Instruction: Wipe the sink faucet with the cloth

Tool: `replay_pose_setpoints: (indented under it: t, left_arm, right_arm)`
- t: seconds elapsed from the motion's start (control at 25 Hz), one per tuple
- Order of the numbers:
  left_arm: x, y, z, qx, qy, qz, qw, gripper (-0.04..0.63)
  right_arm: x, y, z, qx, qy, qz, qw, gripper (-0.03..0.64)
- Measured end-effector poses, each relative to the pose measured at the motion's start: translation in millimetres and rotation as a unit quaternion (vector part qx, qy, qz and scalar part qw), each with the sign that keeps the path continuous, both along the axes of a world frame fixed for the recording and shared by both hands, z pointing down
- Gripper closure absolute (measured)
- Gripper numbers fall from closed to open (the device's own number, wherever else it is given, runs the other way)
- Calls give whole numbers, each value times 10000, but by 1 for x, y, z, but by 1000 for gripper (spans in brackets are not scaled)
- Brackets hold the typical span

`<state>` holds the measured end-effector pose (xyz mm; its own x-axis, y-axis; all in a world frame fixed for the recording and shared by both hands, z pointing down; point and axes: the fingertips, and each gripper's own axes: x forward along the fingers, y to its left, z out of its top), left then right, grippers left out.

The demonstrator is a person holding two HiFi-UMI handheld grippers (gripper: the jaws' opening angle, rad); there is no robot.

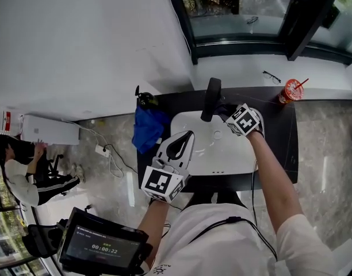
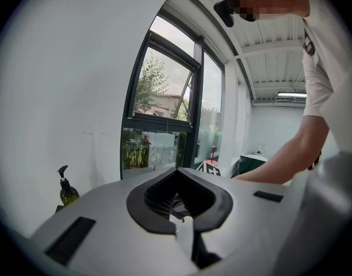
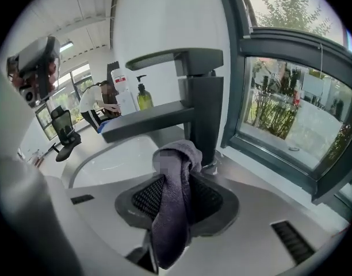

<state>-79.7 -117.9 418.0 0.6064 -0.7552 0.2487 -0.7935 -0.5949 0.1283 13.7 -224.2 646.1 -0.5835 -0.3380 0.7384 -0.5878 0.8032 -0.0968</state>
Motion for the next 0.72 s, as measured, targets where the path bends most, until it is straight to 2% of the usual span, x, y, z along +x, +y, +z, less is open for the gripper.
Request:
replay_pose_setpoints:
  t: [0.12, 0.4, 0.6, 0.72]
  left_arm:
    - [-8, 3, 3, -39, -40, -82, 10000, 601]
    - [-9, 4, 3, -45, -23, -88, 9999, 601]
    - [-4, 2, 0, 1, 6, -34, 10000, 601]
    - [-3, 3, 1, -13, 16, -12, 10000, 601]
  right_arm:
    - [-13, -4, 0, 69, -174, -45, 9998, 497]
    - [-32, 8, -36, 336, -1089, -324, 9930, 497]
    - [-34, 32, -42, 339, -1115, -858, 9895, 502]
    - [-38, 52, -40, 84, -1216, -1136, 9860, 503]
